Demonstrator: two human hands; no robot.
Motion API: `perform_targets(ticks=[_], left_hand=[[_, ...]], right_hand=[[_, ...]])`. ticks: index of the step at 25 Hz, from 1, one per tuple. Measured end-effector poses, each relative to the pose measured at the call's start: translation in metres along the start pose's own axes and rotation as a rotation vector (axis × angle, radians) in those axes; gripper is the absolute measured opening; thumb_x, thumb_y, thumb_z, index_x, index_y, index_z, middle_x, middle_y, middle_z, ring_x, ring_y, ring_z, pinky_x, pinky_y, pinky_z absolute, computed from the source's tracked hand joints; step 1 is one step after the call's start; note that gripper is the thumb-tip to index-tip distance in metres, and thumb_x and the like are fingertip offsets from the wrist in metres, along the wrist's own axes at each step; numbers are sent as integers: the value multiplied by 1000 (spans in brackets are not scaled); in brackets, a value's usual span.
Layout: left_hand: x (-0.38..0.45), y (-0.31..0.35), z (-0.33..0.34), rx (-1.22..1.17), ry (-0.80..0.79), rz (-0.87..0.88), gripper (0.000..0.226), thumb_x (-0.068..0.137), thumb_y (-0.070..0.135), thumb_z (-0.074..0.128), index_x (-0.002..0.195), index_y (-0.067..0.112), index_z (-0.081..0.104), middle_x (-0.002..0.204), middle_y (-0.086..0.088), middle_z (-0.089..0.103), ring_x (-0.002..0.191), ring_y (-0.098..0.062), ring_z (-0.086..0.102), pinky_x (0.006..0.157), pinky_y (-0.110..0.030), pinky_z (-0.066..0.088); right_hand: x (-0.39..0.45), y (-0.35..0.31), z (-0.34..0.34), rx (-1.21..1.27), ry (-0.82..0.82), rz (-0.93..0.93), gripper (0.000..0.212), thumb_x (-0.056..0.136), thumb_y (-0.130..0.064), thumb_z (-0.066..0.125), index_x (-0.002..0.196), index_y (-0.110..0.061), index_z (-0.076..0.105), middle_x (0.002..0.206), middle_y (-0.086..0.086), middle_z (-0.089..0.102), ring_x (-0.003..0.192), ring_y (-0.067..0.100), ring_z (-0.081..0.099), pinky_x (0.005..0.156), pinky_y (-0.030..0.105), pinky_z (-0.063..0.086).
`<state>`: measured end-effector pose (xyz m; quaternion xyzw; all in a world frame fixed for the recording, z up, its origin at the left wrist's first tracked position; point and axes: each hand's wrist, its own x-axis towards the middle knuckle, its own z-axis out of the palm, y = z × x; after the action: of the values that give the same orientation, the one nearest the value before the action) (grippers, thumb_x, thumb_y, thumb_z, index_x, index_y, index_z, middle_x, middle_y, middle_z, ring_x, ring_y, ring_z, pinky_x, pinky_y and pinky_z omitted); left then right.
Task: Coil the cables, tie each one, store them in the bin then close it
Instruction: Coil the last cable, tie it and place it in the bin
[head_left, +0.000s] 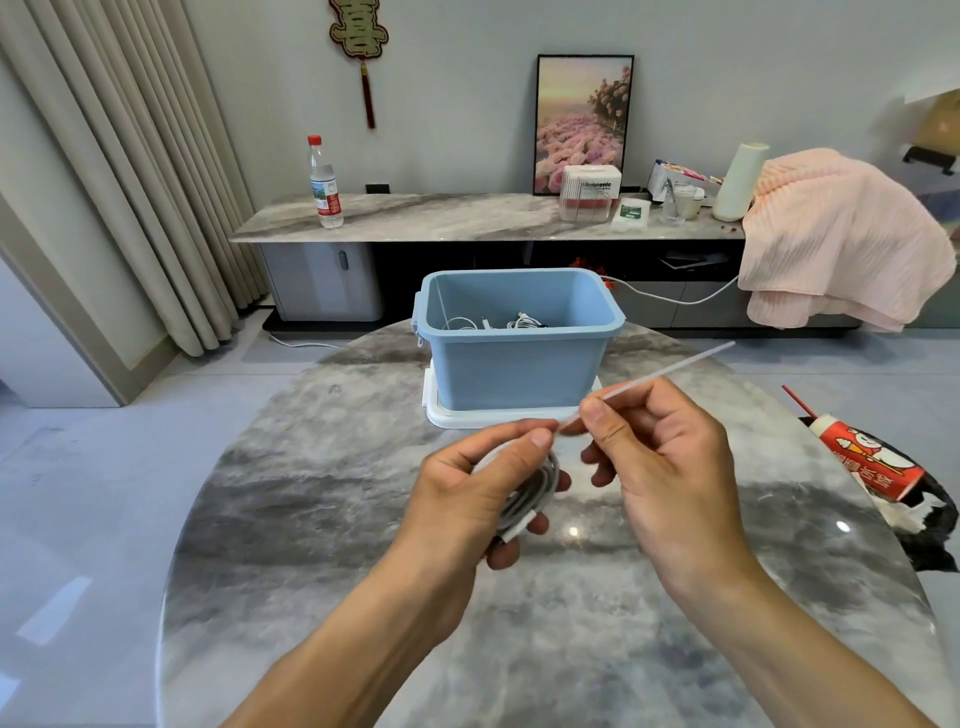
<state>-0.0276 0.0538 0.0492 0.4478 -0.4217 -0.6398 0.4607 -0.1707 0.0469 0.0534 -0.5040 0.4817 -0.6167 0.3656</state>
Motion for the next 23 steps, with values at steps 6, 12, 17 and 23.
perform_targets(ticks=[6,12,17,23], left_hand=[[1,5,2,23,-17,6,19,82,35,69,93,21,75,88,-20,74,53,-21,55,42,-19,25],[4,5,-4,-86,-4,-100,49,85,61,50,113,26,69,93,-17,71,67,-27,65,41,-24,39],[9,16,-11,2,83,-150,60,92,69,34,108,25,70,100,-8,74,76,-32,73,44,-26,46],[12,21,-25,-72,225,-112,45,96,55,45,110,18,66,102,-9,74,78,-24,71,49,-31,48]], right_hand=[[4,-1,0,85,95,-78,10,92,-5,64,82,-4,61,70,1,69,63,10,63,59,22,54],[-9,16,7,65,-317,270,11,86,-17,74,96,-14,70,93,6,75,74,19,69,63,33,57],[20,-1,23,110,-99,359,8,90,-16,70,90,-9,73,81,11,74,52,20,62,48,29,52],[158,-18,60,388,90,615,33,94,-41,63,102,-10,54,92,20,61,66,30,69,55,36,61]])
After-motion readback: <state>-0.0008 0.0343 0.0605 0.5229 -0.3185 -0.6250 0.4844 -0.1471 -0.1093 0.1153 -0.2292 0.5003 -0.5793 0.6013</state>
